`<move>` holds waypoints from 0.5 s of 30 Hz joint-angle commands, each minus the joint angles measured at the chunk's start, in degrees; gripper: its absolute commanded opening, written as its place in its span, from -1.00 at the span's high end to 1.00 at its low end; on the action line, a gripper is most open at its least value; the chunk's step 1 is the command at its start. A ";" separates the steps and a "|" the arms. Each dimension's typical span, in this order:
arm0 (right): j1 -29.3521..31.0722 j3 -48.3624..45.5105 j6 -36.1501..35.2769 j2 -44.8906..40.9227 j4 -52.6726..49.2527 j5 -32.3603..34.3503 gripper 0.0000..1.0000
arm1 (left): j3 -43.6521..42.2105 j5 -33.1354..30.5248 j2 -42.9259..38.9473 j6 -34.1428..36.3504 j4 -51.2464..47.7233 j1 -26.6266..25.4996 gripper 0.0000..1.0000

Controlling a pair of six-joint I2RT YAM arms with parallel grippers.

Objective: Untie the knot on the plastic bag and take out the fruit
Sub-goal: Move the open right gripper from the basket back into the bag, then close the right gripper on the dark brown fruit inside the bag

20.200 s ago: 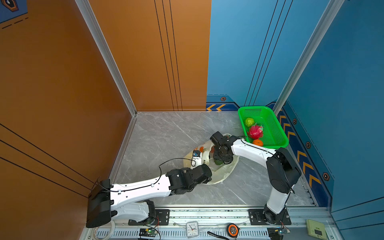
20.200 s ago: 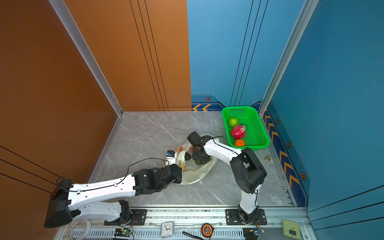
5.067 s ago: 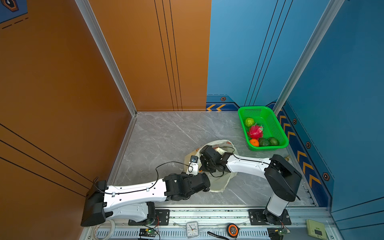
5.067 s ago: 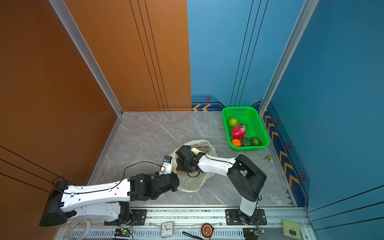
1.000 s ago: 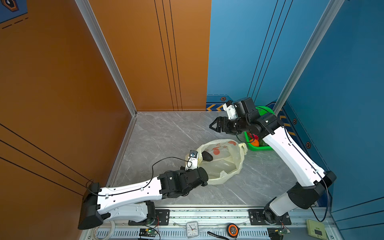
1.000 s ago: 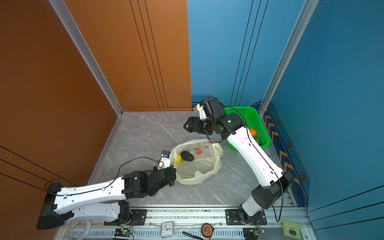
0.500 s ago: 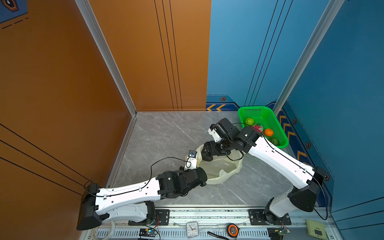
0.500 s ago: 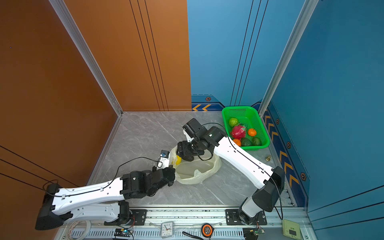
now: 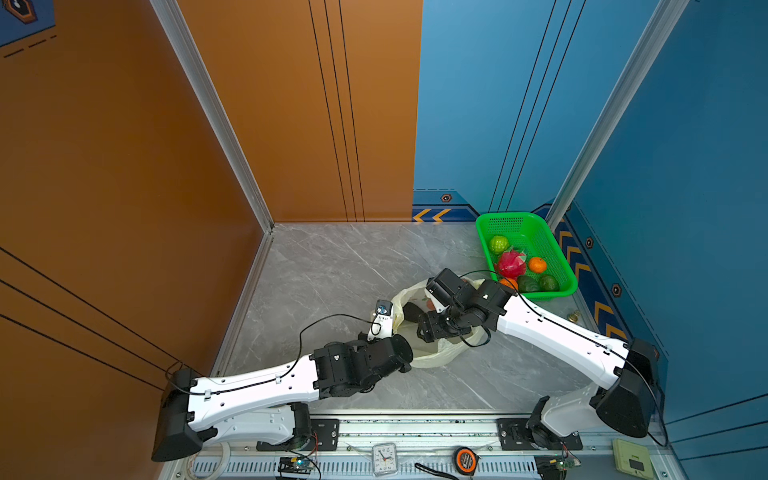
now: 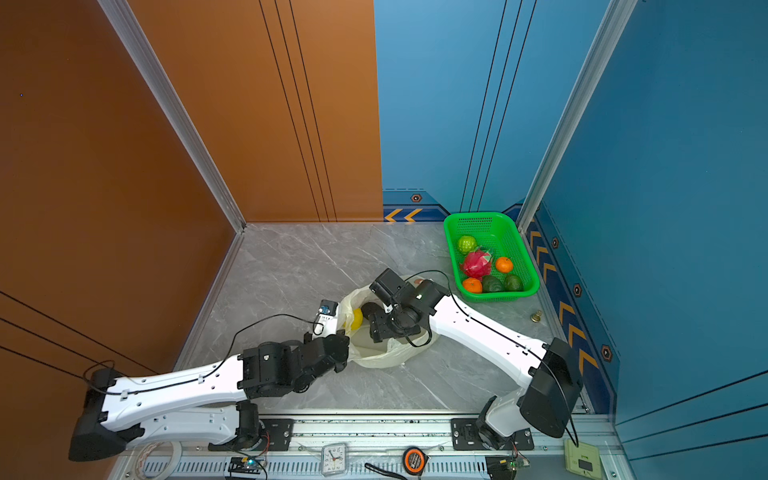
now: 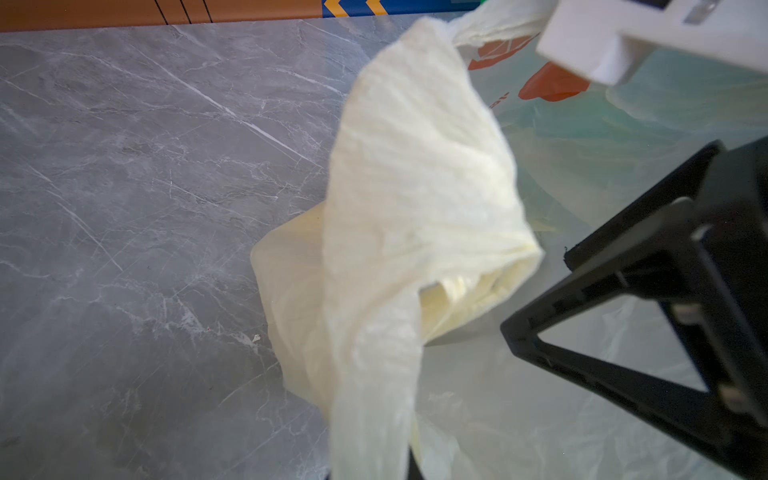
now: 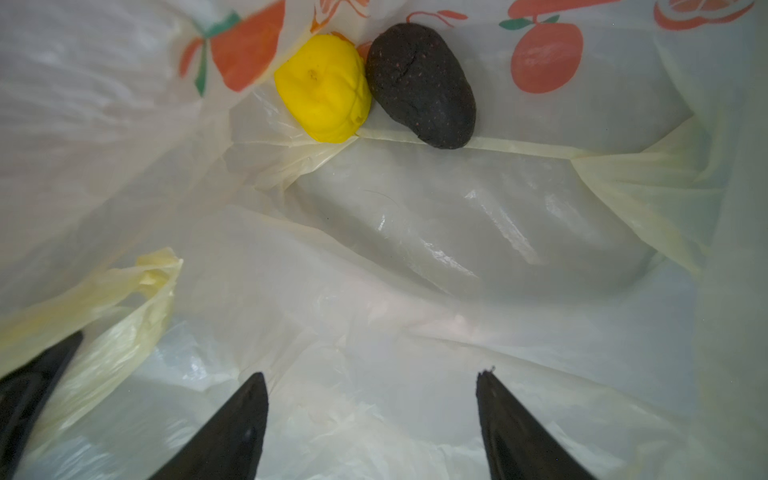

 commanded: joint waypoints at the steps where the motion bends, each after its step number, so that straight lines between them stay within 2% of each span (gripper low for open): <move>1: 0.47 -2.52 -1.05 0.12 3.10 2.63 -0.53 | 0.19 -0.54 0.06 0.67 0.08 0.44 1.00; 15: 0.22 -9.08 0.75 4.34 8.92 2.50 -0.52 | 0.21 -0.10 0.57 0.18 0.14 0.43 1.00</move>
